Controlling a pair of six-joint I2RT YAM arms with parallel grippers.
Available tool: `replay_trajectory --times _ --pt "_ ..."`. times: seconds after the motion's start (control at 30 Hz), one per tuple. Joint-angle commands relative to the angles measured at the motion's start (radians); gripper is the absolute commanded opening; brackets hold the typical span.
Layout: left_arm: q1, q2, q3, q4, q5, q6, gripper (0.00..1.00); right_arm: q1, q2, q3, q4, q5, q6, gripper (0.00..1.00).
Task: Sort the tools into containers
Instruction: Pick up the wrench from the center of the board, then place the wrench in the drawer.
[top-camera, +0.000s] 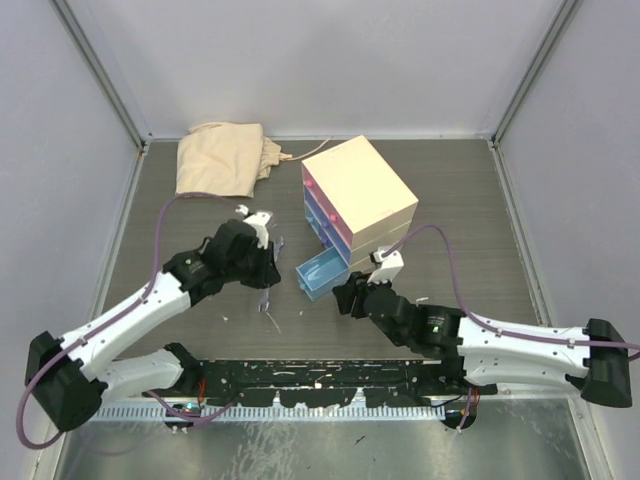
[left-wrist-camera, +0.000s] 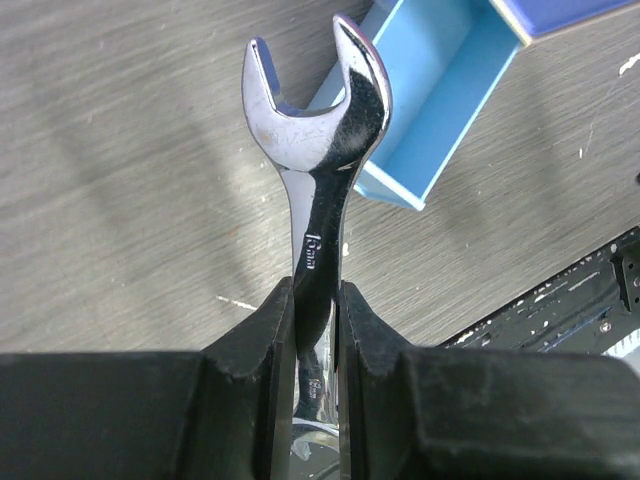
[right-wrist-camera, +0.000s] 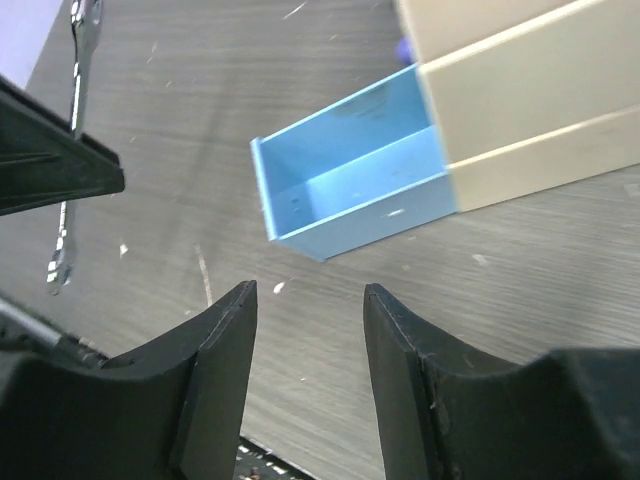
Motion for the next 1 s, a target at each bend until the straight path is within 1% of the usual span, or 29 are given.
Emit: replay_trajectory --times 0.0,0.07,0.23,0.4,0.53,0.6,0.67,0.8,0.87,0.97 --pt "-0.007 0.125 0.17 -0.108 0.061 0.166 0.0 -0.007 -0.104 0.116 -0.233 0.226 0.026 0.53" --pt "-0.01 0.183 0.24 -0.136 0.082 0.185 0.0 -0.007 -0.152 0.146 -0.292 0.284 0.025 0.53" --pt "-0.018 0.326 0.345 -0.139 0.142 0.217 0.0 -0.009 -0.305 0.176 -0.406 0.394 0.055 0.52" --pt "-0.041 0.462 0.421 -0.177 0.164 0.228 0.0 -0.01 -0.449 0.189 -0.493 0.425 0.082 0.53" --pt "-0.07 0.472 0.431 -0.154 0.194 0.217 0.0 -0.009 -0.475 0.174 -0.48 0.383 0.053 0.53" --pt "-0.091 0.443 0.413 -0.124 0.194 0.211 0.0 -0.009 -0.45 0.165 -0.452 0.336 0.072 0.54" --pt "-0.118 0.401 0.387 -0.089 0.186 0.202 0.0 -0.009 -0.419 0.143 -0.377 0.279 0.109 0.54" --pt "-0.208 0.318 0.35 -0.032 0.101 0.171 0.0 -0.009 -0.324 0.098 -0.118 0.185 0.233 0.54" --pt "-0.248 0.278 0.33 0.002 0.066 0.15 0.0 -0.01 -0.263 0.098 -0.043 0.18 0.304 0.54" --pt "-0.294 0.213 0.298 0.038 0.026 0.125 0.0 -0.009 -0.172 0.129 -0.011 0.21 0.402 0.55"
